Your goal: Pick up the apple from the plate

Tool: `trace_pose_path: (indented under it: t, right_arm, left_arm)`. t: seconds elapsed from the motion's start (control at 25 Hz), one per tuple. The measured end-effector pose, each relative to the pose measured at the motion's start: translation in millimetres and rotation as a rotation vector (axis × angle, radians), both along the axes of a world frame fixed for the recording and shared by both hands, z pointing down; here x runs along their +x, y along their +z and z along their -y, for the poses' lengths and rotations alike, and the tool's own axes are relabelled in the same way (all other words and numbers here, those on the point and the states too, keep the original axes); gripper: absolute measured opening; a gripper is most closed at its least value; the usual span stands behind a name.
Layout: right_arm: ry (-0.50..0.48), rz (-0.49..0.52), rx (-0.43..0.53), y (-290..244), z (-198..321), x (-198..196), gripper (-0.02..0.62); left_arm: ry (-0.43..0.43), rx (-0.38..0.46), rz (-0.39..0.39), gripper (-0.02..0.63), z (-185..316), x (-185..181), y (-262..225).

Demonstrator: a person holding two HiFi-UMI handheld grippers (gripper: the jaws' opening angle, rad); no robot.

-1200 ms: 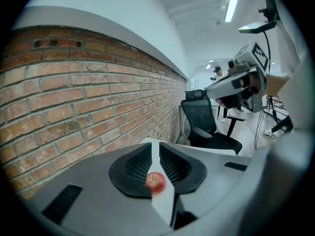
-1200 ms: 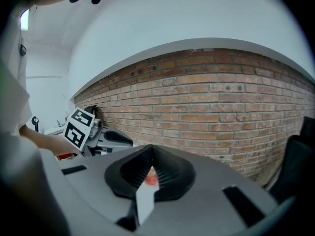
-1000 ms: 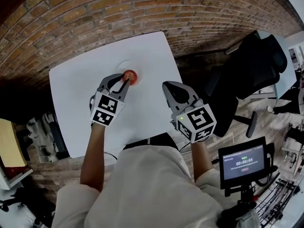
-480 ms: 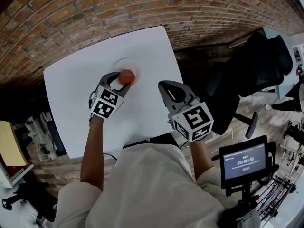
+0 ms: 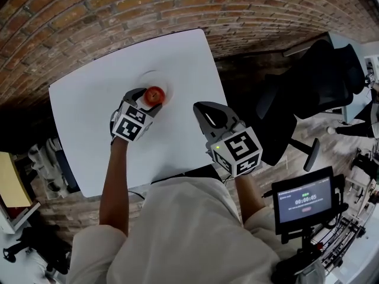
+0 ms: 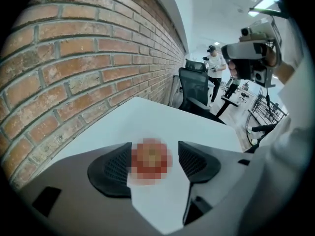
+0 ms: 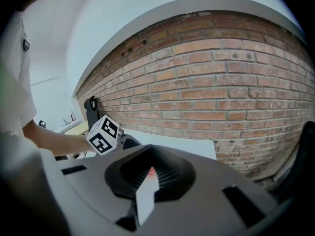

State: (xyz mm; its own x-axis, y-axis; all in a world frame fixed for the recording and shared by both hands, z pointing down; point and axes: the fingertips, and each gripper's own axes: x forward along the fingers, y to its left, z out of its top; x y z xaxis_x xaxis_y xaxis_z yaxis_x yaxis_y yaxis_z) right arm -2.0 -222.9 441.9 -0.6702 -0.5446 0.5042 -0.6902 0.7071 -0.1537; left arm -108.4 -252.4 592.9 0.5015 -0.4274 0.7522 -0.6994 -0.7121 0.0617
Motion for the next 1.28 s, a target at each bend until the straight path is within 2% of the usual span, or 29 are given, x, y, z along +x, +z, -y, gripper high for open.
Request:
trace_pose_path:
  t: [0.2, 0.76, 1.28]
  right_arm:
    - [0.001, -0.002, -0.017, 4.7, -4.1, 0.5, 0.002]
    - [0.020, -0.018, -0.029, 14.1, -8.5, 11.9, 0.002]
    - [0.020, -0.023, -0.034, 17.3, -9.9, 15.4, 0.002]
  left_arm:
    - [-0.025, -0.045, -0.050, 0.323, 2.0, 2.1, 11.9]
    - [-0.073, -0.042, -0.022, 0.362, 6.2, -0.9, 38.4]
    - [-0.136, -0.064, 0.009, 0.362, 4.6, -13.4, 57.8]
